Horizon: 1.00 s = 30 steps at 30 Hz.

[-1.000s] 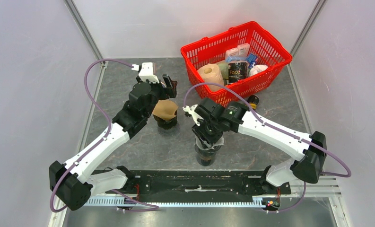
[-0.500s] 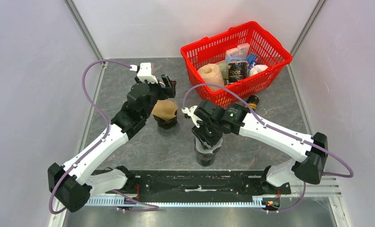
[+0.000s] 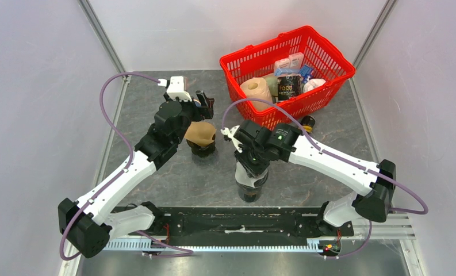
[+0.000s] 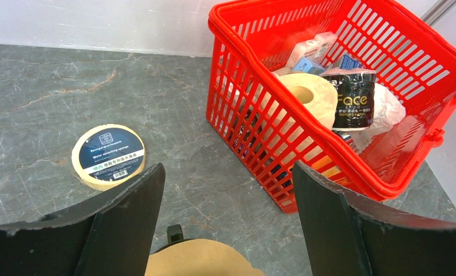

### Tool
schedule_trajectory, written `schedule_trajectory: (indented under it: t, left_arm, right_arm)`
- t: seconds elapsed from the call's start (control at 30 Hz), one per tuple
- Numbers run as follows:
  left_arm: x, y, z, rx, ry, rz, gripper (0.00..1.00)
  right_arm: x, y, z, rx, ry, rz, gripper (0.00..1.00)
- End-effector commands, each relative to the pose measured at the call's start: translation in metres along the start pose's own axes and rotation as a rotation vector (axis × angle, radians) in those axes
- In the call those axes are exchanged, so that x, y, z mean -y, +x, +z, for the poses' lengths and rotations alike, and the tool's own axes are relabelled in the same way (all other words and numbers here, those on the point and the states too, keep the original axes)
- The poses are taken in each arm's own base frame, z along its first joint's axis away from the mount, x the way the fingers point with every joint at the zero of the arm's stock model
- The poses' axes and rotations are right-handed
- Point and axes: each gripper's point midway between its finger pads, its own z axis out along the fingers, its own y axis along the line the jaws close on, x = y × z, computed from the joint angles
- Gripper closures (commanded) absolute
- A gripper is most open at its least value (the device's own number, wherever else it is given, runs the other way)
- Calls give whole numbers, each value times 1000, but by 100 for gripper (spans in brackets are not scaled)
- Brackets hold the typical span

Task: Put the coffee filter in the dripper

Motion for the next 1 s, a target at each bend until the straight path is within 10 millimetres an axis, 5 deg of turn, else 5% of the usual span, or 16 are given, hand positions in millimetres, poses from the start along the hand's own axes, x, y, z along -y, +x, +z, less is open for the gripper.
schedule_trajectory:
  t: [0.0,0.43,0.97]
  left_arm:
    - [-4,-17,-4,60,-15,15,12]
    - [-2,-11,2,47,-5,15,12]
    - [-6,-11,2,54,-17,23,12]
  right_arm:
    - [-2,-11,-16,19,38,43,70]
    - [7,-15,-33,46,187,282,68]
    - [-6,-3,-9,-33,273,473,67]
